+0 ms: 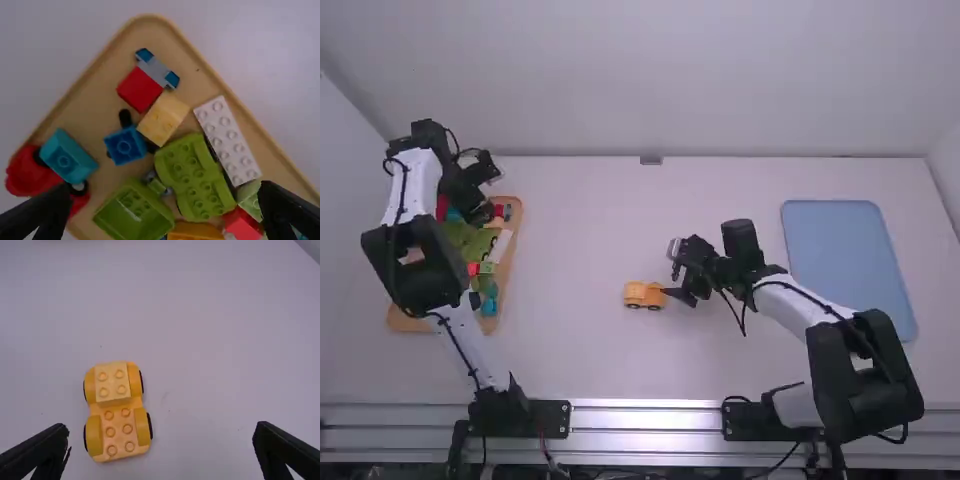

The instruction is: Assemble lego blocks to make yellow taxi

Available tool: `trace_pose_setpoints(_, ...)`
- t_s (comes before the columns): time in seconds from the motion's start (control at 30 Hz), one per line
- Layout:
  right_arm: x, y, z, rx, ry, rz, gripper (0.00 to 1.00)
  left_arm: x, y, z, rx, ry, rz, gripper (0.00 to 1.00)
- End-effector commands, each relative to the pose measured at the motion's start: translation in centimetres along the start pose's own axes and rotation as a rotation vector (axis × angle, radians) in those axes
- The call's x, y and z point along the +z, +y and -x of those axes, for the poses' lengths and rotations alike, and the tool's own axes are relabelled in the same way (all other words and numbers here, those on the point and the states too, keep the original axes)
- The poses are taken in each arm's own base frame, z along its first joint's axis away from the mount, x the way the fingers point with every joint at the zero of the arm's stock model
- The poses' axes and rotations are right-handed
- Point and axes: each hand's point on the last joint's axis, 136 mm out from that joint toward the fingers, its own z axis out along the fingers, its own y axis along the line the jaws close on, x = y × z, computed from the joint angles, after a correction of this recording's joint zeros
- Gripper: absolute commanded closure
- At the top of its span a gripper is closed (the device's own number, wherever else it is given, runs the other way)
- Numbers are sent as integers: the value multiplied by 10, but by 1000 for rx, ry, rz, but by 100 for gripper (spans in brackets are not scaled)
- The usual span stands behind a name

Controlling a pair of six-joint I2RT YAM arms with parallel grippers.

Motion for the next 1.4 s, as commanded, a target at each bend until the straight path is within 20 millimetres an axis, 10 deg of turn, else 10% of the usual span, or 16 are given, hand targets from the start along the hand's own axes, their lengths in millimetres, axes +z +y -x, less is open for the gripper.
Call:
trace_pose_setpoints(0.0,-3,-1,10,-11,-21,-5,2,16,-3,-4,8,14,-21,1)
trace_pose_setpoints(1.37,6,13,20,-52,-35,35,1,103,-7,-15,-17,3,-92,36)
